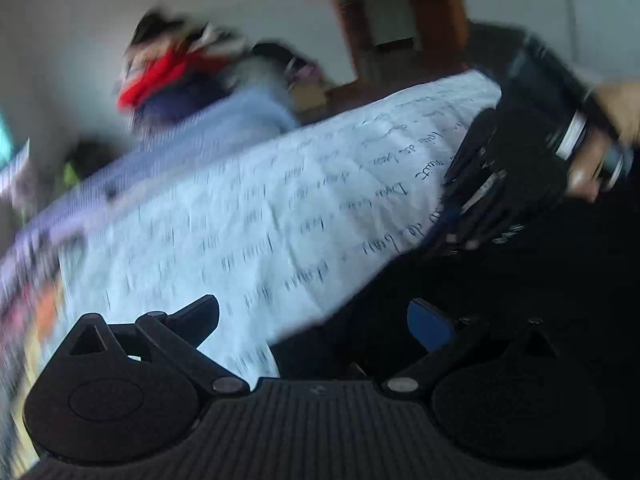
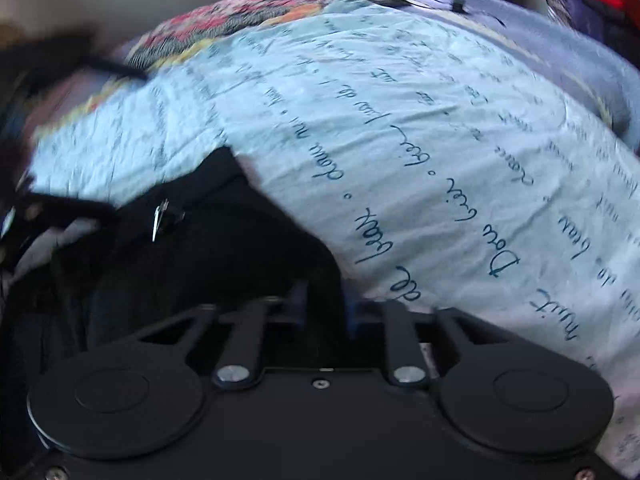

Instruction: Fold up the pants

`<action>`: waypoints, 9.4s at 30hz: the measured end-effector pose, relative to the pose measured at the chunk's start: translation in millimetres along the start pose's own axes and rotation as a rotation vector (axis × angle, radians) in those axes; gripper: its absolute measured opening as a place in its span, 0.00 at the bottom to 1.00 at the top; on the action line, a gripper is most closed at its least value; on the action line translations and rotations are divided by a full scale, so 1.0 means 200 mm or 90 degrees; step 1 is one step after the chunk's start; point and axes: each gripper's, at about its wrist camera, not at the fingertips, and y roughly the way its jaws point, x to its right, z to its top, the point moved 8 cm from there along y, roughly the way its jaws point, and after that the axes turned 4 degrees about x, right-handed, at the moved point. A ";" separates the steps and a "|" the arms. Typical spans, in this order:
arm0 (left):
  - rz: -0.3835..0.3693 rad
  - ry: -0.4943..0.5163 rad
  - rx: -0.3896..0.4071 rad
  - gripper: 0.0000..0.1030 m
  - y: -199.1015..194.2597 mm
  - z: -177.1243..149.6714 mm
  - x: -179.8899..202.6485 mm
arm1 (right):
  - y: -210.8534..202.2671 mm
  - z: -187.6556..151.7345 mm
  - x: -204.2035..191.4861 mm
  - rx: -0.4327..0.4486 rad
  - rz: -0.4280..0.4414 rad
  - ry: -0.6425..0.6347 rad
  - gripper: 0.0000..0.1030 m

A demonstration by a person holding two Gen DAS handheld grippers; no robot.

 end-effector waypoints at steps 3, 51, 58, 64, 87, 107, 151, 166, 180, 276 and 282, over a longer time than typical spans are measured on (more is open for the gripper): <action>-0.061 0.066 0.002 0.94 0.08 0.01 0.03 | -0.04 -0.01 -0.05 0.001 -0.023 -0.063 0.14; -0.064 -0.070 -0.075 0.82 0.15 -0.10 -0.09 | -0.31 -0.14 0.16 0.057 -0.069 -0.010 0.44; -0.031 -0.237 -0.136 0.81 0.06 -0.18 -0.19 | 0.10 0.12 0.02 0.041 -0.013 -0.026 0.62; -0.140 -0.483 -0.215 0.82 0.01 -0.17 -0.15 | 0.07 0.10 -0.12 0.075 -0.039 -0.075 0.09; -0.094 -0.858 -0.205 0.06 -0.01 -0.26 -0.08 | -0.43 -0.25 -0.54 0.140 -0.273 -0.327 0.21; -0.117 -0.899 -0.265 0.77 0.22 -0.24 -0.13 | -0.18 -0.04 -0.21 0.123 -0.104 -0.160 0.10; 0.006 -0.687 -0.108 0.05 -0.52 -0.36 0.21 | -0.59 -0.57 -0.02 -0.124 -0.102 -0.205 0.59; -0.004 -0.691 -0.073 0.06 -0.75 -0.51 0.24 | -0.88 -0.81 -0.63 -0.054 -0.307 -0.344 0.07; 0.019 -0.669 -0.110 0.08 -0.92 -0.88 0.37 | -0.81 -1.16 -1.20 -0.053 -0.381 -0.370 0.05; -0.283 0.009 0.043 0.03 -0.96 -0.06 1.92 | -2.66 -2.23 -0.29 0.442 -0.698 0.663 0.02; -0.283 0.030 0.038 0.03 -0.96 -0.09 1.95 | -2.61 -2.43 -0.40 0.412 -0.699 0.723 0.03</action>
